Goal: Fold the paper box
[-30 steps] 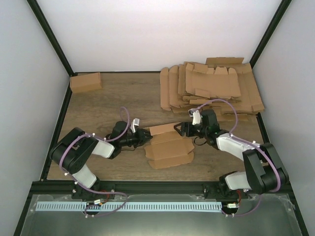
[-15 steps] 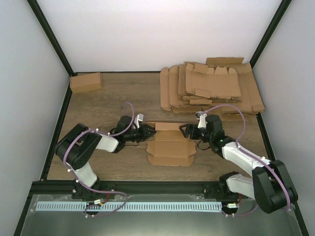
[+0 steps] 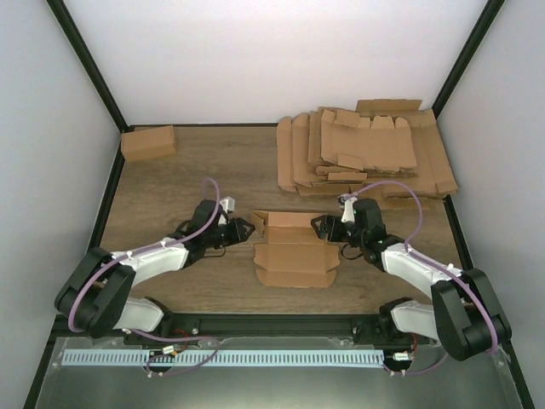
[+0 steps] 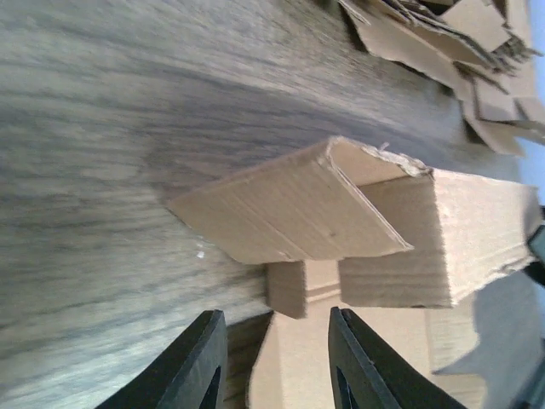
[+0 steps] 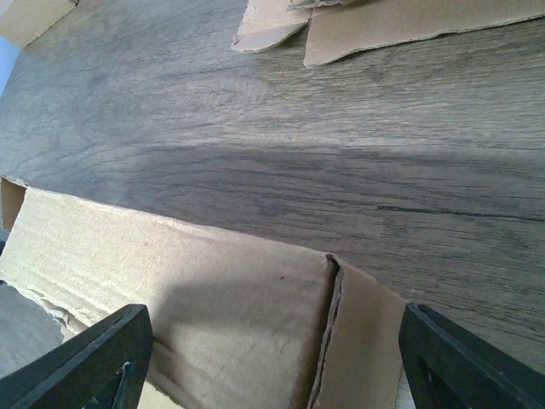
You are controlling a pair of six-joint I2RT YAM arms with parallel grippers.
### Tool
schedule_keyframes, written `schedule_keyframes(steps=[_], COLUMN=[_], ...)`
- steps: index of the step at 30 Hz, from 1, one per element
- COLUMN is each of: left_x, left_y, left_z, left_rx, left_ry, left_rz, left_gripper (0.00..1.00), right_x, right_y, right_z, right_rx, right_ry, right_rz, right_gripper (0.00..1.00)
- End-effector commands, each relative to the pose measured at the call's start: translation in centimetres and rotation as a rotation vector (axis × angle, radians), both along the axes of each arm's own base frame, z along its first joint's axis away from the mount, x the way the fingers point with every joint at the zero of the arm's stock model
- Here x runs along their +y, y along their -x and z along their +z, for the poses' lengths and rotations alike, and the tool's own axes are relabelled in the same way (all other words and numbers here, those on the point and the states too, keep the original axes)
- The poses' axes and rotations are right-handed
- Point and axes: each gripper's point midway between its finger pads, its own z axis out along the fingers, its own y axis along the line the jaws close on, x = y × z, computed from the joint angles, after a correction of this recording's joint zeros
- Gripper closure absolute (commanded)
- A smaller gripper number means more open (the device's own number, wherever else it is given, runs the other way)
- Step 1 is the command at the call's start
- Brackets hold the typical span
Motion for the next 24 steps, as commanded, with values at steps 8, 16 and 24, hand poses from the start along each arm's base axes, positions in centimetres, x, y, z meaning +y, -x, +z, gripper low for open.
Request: schedule_keyframes(steps=[8,16,24], left_x=[2.0,0.0,-0.1], left_y=[-4.0,-3.5,-4.1], left_z=[3.3,1.7,0.8], left_rx=[-0.200,-0.117,-0.081], left_ry=[-0.353,-0.269,-0.285], left_rz=[-0.103,-0.158,-0.141], left_gripper=[0.43,0.37,0.32], right_x=[0.8,0.9,1.0], right_y=[-1.5,-1.7,-1.5], right_z=[2.1,2.5,2.4], right_rx=[-0.071,-0.087,-0.083], right_ry=[0.051,0.056,0.054], right_rz=[0.061,0.071,0.076], right_gripper=[0.18,0.18,0.18])
